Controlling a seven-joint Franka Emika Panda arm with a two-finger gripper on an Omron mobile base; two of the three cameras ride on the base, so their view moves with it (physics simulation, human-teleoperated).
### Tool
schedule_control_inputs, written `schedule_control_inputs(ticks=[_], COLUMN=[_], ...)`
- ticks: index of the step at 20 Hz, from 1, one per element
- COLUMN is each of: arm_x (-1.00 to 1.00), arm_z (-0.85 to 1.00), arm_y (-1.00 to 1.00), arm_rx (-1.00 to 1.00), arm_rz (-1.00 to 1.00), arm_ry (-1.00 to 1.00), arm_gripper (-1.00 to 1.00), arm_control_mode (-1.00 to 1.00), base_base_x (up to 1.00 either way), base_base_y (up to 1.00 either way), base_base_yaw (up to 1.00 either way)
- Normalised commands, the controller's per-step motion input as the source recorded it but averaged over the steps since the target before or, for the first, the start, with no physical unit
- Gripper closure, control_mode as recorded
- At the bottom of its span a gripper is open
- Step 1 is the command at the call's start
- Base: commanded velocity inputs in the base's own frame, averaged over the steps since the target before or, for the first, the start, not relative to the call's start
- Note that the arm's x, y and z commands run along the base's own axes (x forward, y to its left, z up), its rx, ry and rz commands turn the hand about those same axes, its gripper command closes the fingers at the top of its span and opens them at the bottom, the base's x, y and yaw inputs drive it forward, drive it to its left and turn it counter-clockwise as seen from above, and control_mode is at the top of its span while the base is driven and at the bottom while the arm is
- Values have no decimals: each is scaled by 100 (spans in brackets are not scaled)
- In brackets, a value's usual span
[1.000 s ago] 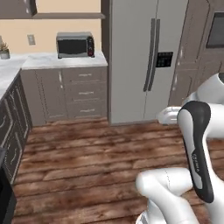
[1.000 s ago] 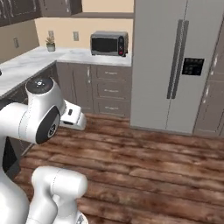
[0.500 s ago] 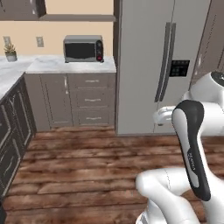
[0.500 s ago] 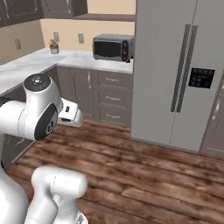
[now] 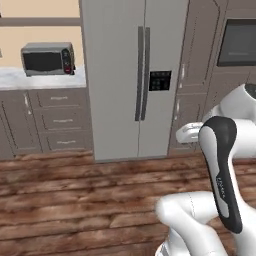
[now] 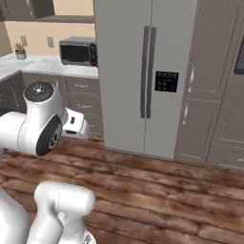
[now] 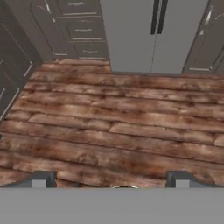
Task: Navigate to the microwave.
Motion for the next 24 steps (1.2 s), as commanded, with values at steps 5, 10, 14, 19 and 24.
schedule_control_inputs(ticks=[5, 10, 14, 19, 24], arm_x=[0, 0, 0, 0, 0], arm_z=[0, 0, 0, 0, 0], arm_y=[0, 0, 0, 0, 0], arm_rx=[0, 0, 0, 0, 0], arm_rz=[0, 0, 0, 0, 0], arm_ry=[0, 0, 0, 0, 0], arm_gripper=[-100, -100, -100, -100, -100], arm_control_mode=[100, 100, 100, 100, 100], base_base_x=[100, 100, 100, 100, 100], base_base_y=[-100, -100, -100, -100, -100], base_base_yaw=[-10, -5, -6, -4, -2])
